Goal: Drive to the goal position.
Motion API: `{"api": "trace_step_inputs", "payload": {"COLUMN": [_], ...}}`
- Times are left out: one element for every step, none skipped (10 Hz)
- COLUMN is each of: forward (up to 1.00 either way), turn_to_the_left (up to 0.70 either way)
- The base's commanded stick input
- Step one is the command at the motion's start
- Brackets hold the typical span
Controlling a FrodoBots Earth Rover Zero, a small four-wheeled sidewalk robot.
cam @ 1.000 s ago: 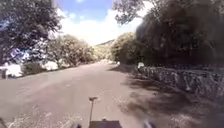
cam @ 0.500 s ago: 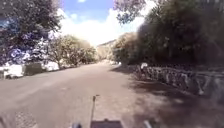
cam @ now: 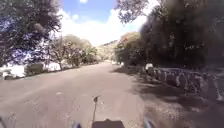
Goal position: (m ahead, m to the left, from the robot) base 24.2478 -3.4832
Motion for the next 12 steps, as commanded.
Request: {"api": "trace_step_inputs", "payload": {"forward": [0.7, 0.7, 0.7, 0.7, 0.7, 0.7, 0.7, 0.7, 0.7, 0.7, 0.7, 0.7], "turn_to_the_left": [0.0, 0.0, 0.0, 0.0, 0.0, 0.0, 0.0, 0.0, 0.0, 0.0, 0.0, 0.0]}}
